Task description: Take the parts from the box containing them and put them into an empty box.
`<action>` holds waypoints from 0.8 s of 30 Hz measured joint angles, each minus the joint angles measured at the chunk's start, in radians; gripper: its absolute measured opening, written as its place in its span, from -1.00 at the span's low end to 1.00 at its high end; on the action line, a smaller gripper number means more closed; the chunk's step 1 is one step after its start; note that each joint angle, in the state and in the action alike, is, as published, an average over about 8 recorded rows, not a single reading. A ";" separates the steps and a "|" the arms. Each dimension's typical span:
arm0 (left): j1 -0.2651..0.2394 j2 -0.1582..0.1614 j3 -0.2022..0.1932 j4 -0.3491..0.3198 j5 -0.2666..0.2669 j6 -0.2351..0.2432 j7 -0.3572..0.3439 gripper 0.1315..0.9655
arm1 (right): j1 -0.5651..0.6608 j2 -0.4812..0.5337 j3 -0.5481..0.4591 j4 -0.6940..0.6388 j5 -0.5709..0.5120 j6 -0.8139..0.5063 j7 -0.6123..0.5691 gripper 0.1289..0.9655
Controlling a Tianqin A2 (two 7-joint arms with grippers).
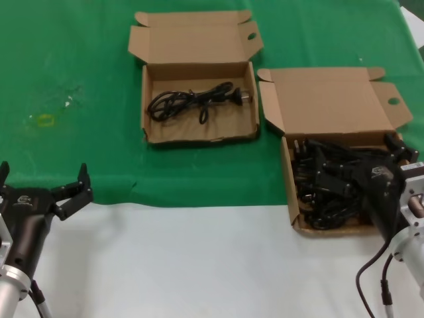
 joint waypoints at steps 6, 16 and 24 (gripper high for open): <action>0.000 0.000 0.000 0.000 0.000 0.000 0.000 1.00 | 0.000 0.000 0.000 0.000 0.000 0.000 0.000 1.00; 0.000 0.000 0.000 0.000 0.000 0.000 0.000 1.00 | 0.000 0.000 0.000 0.000 0.000 0.000 0.000 1.00; 0.000 0.000 0.000 0.000 0.000 0.000 0.000 1.00 | 0.000 0.000 0.000 0.000 0.000 0.000 0.000 1.00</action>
